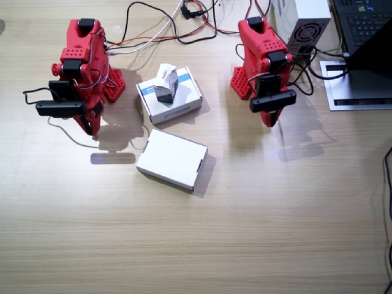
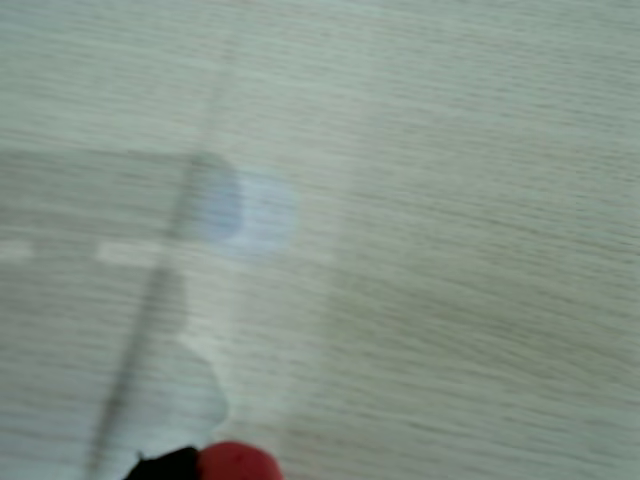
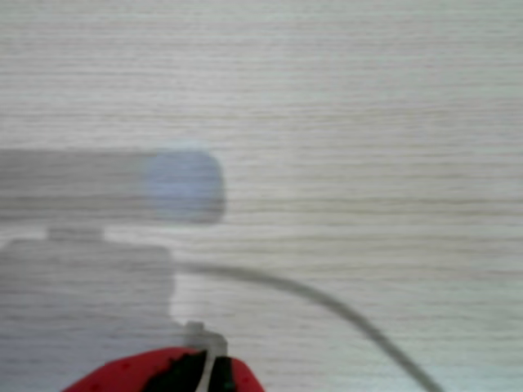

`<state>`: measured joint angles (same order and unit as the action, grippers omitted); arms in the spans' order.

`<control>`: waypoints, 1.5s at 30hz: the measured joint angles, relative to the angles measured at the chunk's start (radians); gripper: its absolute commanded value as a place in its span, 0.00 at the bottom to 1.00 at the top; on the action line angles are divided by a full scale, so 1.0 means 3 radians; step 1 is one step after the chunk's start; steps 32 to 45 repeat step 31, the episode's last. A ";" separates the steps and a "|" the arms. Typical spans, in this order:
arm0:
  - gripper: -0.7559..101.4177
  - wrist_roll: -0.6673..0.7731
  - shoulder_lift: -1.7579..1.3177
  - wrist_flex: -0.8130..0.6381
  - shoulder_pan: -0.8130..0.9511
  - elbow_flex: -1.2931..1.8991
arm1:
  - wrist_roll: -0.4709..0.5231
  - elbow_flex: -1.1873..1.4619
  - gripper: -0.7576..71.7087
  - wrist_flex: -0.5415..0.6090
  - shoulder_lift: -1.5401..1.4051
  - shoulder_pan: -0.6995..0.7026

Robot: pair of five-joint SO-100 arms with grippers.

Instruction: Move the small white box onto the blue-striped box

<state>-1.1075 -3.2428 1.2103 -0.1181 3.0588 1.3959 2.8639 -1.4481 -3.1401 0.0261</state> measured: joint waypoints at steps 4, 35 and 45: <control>0.03 0.0000 0.0000 0.0000 0.0000 0.0000 | 0.0000 0.0000 0.01 0.0000 0.0000 0.0000; 0.03 0.0000 0.0000 0.0000 0.0000 0.0000 | 0.0000 0.0000 0.01 0.0000 0.0000 0.0000; 0.03 0.0000 0.0000 0.0000 0.0000 0.0000 | 0.0000 0.0000 0.01 0.0000 0.0000 0.0000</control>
